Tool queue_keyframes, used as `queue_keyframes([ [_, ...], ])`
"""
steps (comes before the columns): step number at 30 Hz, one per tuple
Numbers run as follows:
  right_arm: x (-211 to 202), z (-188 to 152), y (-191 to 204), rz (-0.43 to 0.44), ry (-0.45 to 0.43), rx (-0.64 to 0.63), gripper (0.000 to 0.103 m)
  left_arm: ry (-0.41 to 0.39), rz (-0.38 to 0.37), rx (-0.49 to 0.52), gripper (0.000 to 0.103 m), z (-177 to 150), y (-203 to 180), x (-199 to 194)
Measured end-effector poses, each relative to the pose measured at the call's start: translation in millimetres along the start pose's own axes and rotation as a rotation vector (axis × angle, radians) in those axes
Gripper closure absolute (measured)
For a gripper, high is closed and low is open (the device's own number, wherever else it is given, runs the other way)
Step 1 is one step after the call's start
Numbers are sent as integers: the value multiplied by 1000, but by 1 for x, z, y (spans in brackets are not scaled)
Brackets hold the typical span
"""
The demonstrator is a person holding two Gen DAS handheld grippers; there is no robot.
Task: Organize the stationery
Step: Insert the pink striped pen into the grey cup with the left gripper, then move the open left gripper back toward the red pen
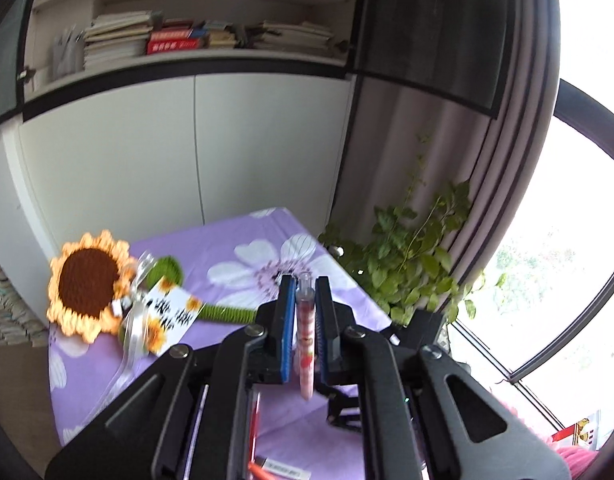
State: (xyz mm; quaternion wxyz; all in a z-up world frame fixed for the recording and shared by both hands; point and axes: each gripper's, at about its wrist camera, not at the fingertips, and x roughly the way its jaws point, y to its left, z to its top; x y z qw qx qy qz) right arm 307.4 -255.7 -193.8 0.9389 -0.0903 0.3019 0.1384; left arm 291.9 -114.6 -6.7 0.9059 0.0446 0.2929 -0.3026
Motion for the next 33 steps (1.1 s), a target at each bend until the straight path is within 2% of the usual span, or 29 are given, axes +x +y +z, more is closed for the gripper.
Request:
queue_keyframes([
  [5,0,1,-3,7,-2,5,31,7,-36,-1,95,21,-13,17],
  [8,0,1,-3,7,-2,5,31,11,-29,10,95,26,-20,34],
  [12,0,1,-4,7,-2,6,31,59,-43,27,95,20,-25,61],
  [17,2,1,-5,10,-1,10,31,133,-24,36,95,1,-23,90],
  [22,2,1,-4,10,-2,10,31,128,-12,10,94,-3,-8,84],
  [26,2,1,-4,10,-2,10,31,127,41,12,94,-11,8,70],
  [28,2,1,-4,10,-2,10,31,169,64,9,88,-23,19,69],
  [32,2,1,-4,10,-2,10,31,256,118,10,67,-57,37,77],
  [33,2,1,-4,9,-1,10,31,279,126,9,66,-66,40,80],
])
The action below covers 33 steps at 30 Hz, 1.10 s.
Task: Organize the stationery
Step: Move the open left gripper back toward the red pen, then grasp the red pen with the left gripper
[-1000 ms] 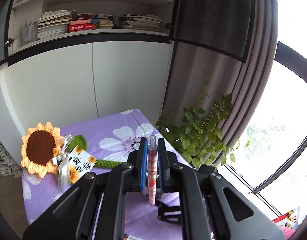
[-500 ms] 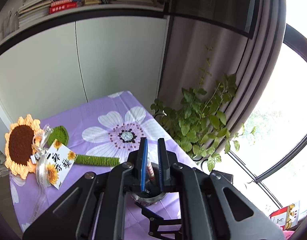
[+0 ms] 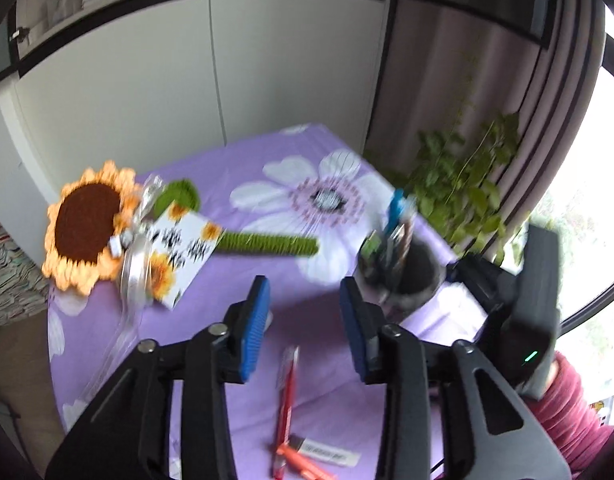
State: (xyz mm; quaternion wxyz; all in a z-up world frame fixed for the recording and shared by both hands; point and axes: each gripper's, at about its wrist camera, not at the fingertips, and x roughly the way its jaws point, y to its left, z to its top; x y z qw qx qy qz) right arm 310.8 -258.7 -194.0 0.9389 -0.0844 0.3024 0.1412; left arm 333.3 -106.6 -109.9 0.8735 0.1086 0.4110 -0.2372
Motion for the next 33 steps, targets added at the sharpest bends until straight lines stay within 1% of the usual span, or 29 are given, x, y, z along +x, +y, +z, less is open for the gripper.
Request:
queue_keyframes([
  [4,0,0,2,-5,4,-4,31,121,0,-30,66,-29,12,33],
  [6,1,0,3,-7,6,-6,31,156,2,-44,68,-38,15,47],
  [12,1,-1,5,-14,7,-6,31,222,-5,-46,68,-53,15,75],
  [16,0,-1,7,-15,7,-5,31,233,-13,-51,68,-55,18,83],
  [18,0,-1,7,-14,7,-4,31,229,-11,-44,71,-55,18,86],
  [20,-1,-1,7,-12,7,-4,31,233,-16,-36,77,-54,17,88],
  [25,-1,-1,6,-7,5,1,31,233,2,0,79,-54,11,90],
  [27,-1,-1,5,-6,5,2,31,232,7,10,81,-54,9,88],
  [28,-1,-1,5,-6,5,2,31,233,3,12,89,-54,9,88],
  [33,-1,-1,5,-8,3,2,31,230,-36,-9,90,-55,11,81],
])
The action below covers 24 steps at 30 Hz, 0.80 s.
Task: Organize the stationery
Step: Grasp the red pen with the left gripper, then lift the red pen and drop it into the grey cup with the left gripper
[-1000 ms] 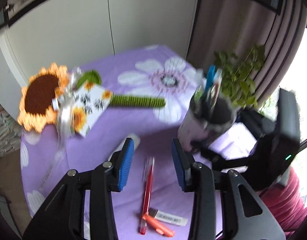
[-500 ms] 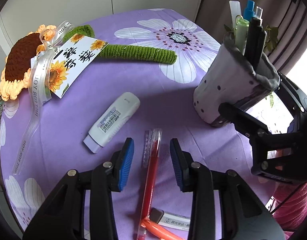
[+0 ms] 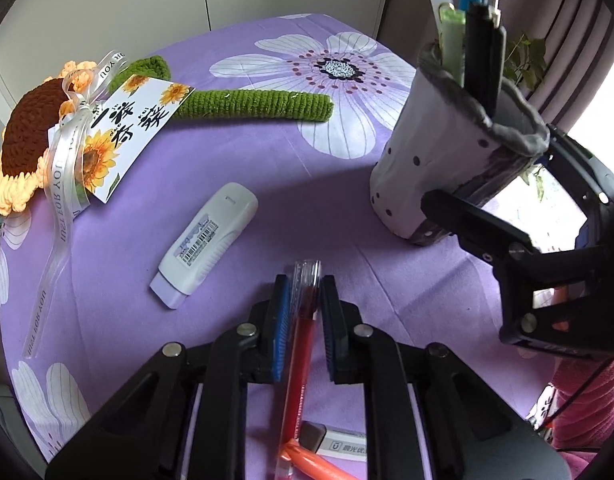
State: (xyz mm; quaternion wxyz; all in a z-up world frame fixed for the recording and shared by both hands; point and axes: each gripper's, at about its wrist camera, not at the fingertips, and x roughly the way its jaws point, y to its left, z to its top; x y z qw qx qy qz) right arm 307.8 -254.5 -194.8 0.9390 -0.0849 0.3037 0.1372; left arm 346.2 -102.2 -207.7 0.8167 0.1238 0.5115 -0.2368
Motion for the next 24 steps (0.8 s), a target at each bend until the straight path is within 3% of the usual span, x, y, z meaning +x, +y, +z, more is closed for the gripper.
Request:
queue_keyframes([
  [9,0,0,0,0,-1,0,31,-114,-19,-35,91,2,6,-47],
  [24,0,0,0,0,-1,0,31,-368,-26,36,91,18,-20,-142],
])
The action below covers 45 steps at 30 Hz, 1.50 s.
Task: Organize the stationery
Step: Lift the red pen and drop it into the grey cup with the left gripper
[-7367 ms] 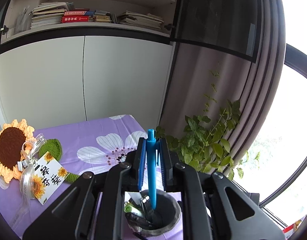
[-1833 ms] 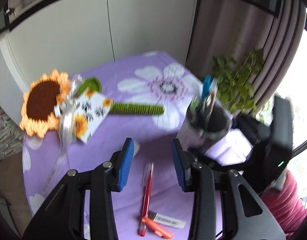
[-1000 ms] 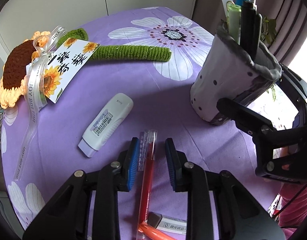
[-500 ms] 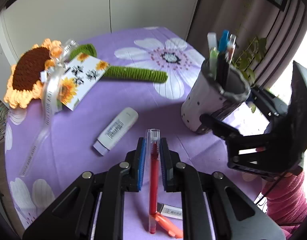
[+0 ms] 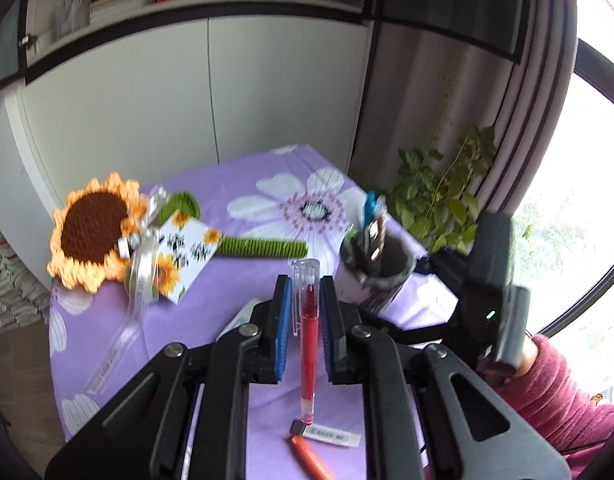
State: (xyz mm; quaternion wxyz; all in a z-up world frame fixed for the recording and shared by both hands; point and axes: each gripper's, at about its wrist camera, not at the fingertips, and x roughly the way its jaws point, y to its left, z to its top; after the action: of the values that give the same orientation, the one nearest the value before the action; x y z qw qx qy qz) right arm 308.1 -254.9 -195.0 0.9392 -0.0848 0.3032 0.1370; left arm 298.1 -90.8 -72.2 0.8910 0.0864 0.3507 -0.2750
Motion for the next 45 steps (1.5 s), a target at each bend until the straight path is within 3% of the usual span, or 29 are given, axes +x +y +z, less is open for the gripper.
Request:
queue_keyframes([
  [6,0,0,0,0,0,0,31,-140,-36,34,91,41,-23,-21],
  [17,-1,0,-4,11,-5,8,31,-219,-167,-22,91,81,-45,14],
  [20,0,1,-7,15,-6,11,31,-212,-189,-20,91,80,-50,27],
  [26,0,0,-9,19,-8,13,31,-213,-161,24,91,68,-57,45],
  [45,0,-1,-9,17,-7,11,31,-85,-183,3,90,29,-45,74],
])
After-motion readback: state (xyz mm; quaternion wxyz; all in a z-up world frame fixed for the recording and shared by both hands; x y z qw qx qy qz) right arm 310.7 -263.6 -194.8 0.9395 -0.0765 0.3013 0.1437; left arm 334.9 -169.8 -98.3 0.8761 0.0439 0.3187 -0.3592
